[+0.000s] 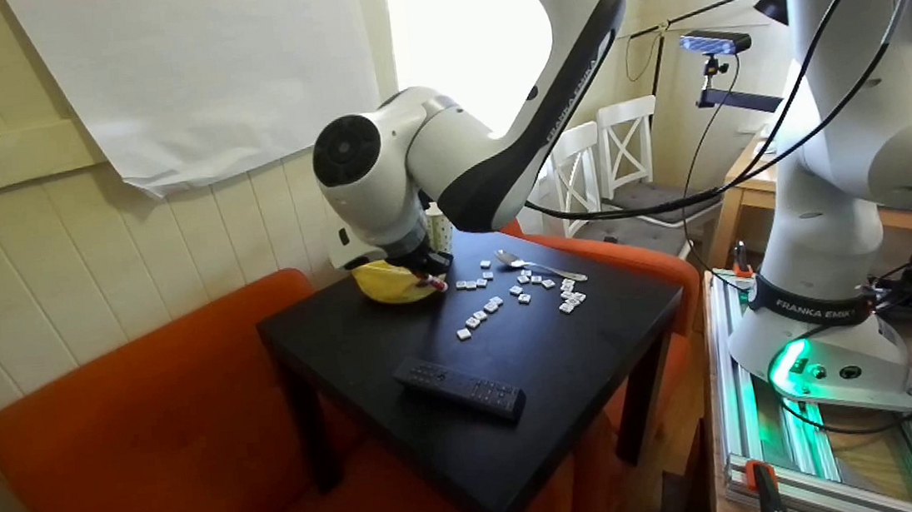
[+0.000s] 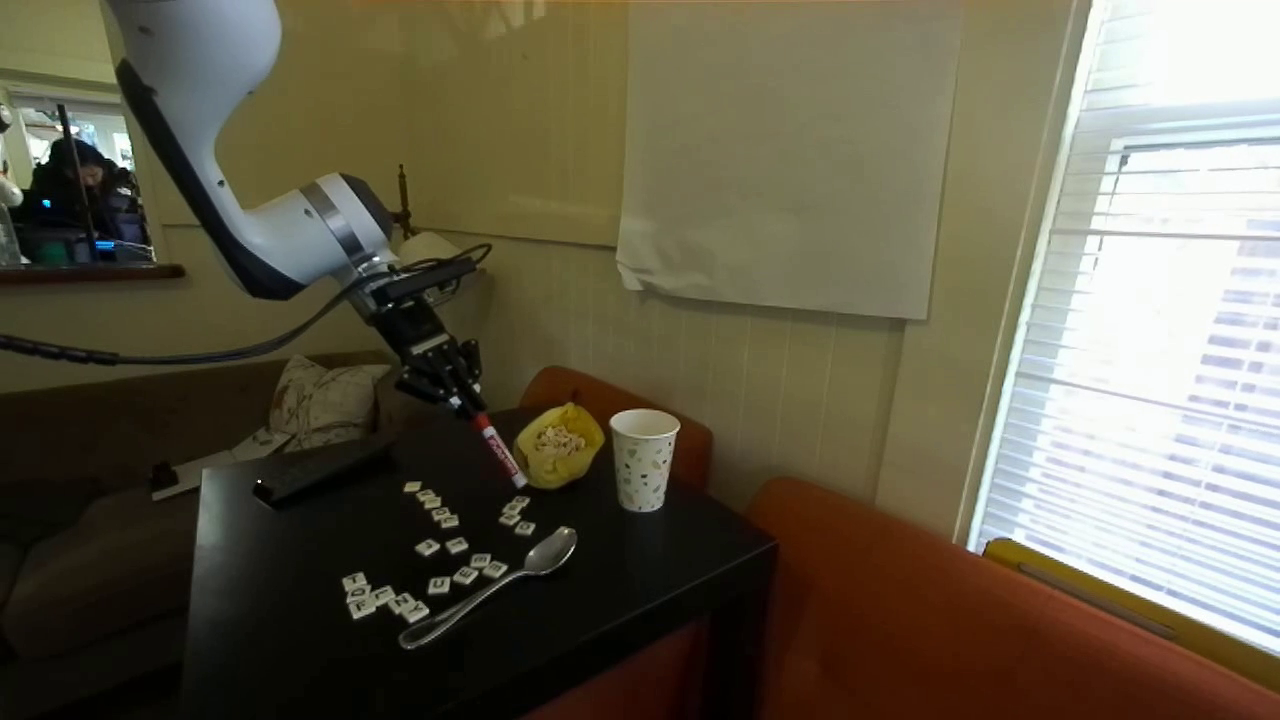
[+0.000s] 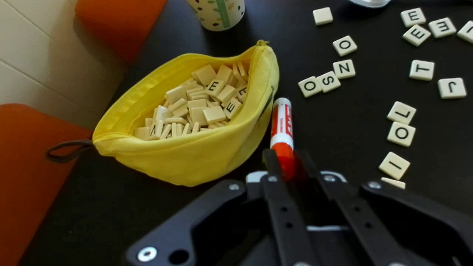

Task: Remove the red marker from the cup and place it on the table.

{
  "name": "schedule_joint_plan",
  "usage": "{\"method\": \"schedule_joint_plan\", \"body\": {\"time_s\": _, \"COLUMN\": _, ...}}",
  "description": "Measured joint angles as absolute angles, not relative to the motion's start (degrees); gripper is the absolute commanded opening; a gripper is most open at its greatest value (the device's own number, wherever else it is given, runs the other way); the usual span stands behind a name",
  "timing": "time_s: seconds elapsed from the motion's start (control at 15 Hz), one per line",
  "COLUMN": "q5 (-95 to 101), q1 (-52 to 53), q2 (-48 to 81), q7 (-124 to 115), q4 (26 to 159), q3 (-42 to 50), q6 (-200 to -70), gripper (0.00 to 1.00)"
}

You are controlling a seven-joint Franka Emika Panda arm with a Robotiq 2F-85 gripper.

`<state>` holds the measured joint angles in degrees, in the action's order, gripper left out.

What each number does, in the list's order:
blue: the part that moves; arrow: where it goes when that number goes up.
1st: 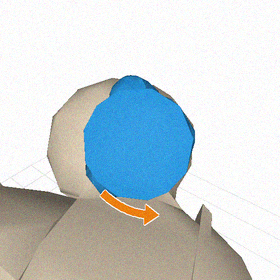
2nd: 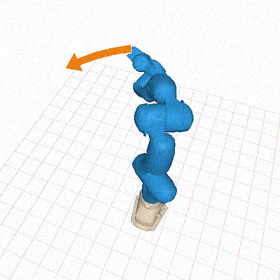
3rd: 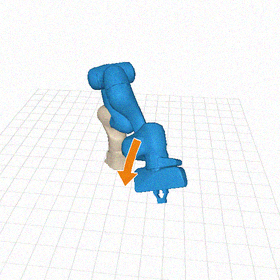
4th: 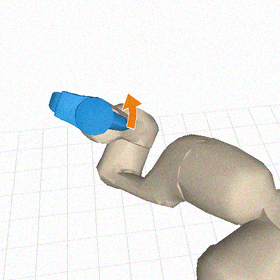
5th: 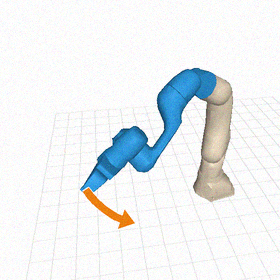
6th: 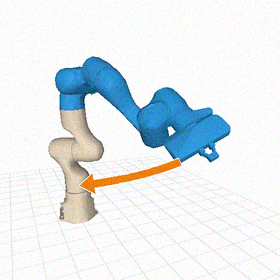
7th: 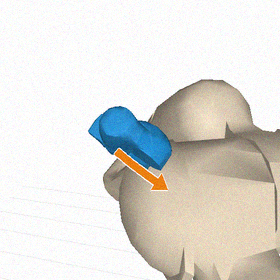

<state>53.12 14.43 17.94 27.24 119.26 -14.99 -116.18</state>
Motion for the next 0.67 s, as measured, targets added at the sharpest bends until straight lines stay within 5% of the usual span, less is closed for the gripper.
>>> {"method": "schedule_joint_plan", "body": {"time_s": 0.67, "q5": 51.56, "q1": 12.45, "q2": 21.72, "q7": 34.08, "q4": 118.24, "q3": -15.06, "q6": -129.32, "gripper": 0.04}}
